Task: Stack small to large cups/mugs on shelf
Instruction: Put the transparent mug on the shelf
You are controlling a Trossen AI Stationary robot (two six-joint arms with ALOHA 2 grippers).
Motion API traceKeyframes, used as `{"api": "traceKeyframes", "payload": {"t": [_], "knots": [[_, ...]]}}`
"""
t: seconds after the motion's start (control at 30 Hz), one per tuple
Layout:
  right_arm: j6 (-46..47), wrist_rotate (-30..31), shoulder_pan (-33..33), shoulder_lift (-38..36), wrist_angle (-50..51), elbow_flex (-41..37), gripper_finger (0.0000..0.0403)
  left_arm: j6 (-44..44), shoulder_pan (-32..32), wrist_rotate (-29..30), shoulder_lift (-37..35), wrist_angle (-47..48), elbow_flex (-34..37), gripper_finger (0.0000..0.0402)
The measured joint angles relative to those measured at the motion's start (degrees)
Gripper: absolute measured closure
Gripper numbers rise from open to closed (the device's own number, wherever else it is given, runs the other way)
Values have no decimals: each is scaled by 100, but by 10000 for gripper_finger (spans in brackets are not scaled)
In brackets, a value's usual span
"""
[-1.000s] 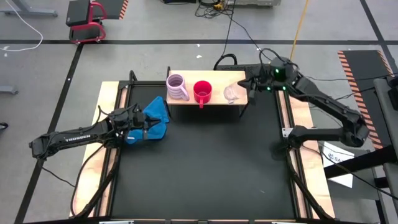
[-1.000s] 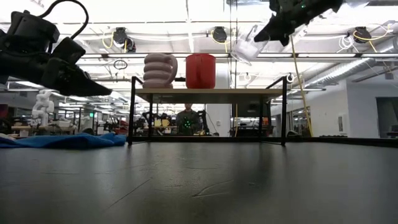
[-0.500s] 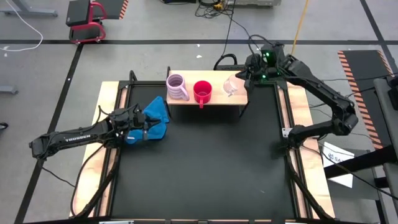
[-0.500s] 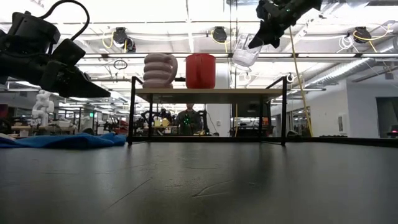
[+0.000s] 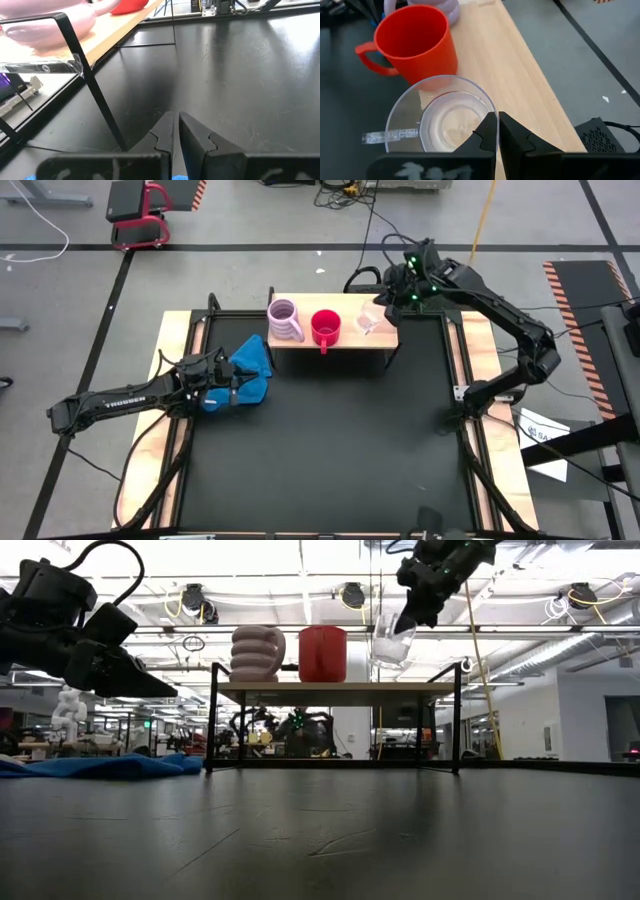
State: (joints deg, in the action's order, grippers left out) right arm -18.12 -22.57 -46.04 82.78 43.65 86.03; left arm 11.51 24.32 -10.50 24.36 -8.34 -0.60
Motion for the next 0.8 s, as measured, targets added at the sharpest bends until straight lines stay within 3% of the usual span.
{"api": "traceKeyframes", "payload": {"t": [0.43, 0.8], "knots": [[-676, 177, -11, 436, 511, 732, 403, 56, 0, 1, 0, -2, 0, 371], [-749, 175, -3, 513, 898, 783, 403, 107, 0, 4, 0, -41, 0, 371]]}}
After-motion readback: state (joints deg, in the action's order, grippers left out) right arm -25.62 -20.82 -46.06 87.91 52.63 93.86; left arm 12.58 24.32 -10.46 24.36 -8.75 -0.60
